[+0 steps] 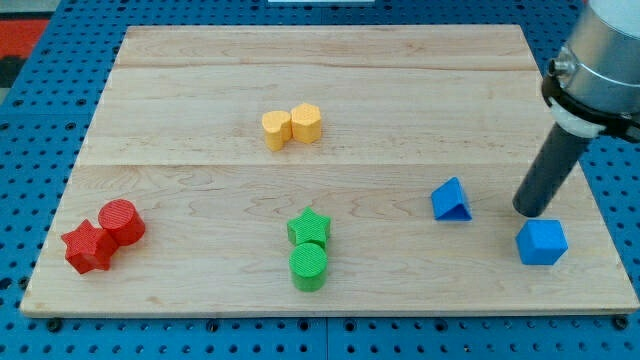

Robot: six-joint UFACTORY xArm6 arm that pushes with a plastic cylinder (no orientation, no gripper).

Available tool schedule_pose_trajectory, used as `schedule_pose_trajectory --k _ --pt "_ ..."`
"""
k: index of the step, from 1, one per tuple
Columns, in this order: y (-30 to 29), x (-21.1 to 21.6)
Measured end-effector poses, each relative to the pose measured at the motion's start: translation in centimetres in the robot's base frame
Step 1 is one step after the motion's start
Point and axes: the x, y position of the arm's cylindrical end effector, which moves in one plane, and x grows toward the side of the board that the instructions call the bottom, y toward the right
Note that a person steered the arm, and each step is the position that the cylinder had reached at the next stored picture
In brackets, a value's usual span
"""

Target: Push the blue triangle down a bit

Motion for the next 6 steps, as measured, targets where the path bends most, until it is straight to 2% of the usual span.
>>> schedule_pose_trajectory --k 2,3,4,5,6 --pt "0.1 2.4" --pt "-0.4 -0.1" --pt "-2.3 -5.6" --pt "-8.7 -7.4" --pt "-9.4 -3.9"
